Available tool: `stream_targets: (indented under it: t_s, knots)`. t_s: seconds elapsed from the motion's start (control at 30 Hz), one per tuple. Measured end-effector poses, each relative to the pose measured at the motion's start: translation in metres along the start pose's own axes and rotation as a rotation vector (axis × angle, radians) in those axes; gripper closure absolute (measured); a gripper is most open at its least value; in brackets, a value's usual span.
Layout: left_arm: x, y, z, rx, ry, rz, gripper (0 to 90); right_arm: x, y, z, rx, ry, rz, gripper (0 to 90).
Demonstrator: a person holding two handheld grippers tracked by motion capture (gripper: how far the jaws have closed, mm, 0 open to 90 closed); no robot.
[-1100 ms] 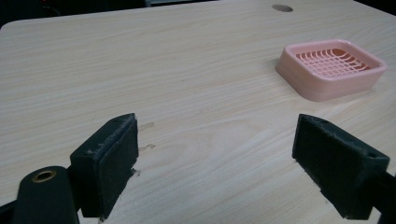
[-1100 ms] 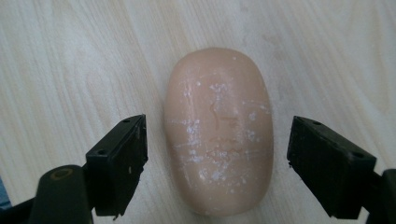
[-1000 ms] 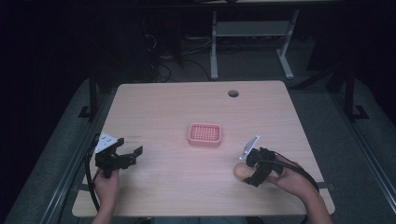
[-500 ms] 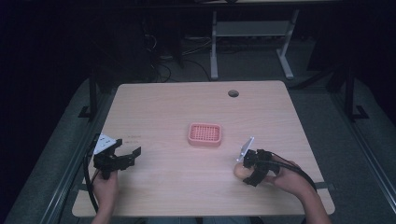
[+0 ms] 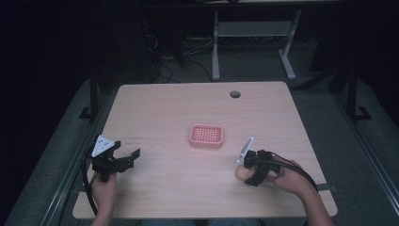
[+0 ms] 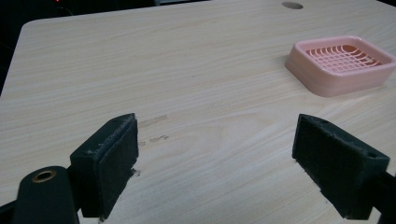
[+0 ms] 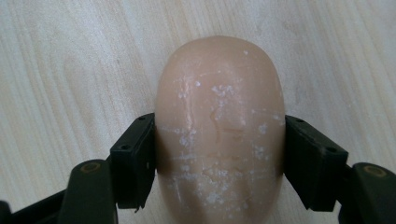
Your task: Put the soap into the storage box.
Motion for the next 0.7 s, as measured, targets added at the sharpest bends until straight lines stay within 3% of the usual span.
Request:
stream_targets:
  t_s: [0.17,0.7]
  knots:
    - [-0.0003,-0.0004,-0.0007,-0.002,0.003,0.001,14.2,-0.0005,0.0004,0.0018,0.019,-0.012,0.009,32.0]
    - [-0.0005,0.0036,-0.0063,0.004,0.019,0.010,14.2,0.0035,0.0059,0.0047,0.008,-0.012,0.033,32.1]
Point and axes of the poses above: each handheld gripper's, and its own axes: y roughly backward along the jaws, x roughly out of its top, z roughly to its right, the point moved 5 cm from there along -y, roughly forward along the jaws, and after that the axes turned 3 degrees about y, right-handed, at the moved point
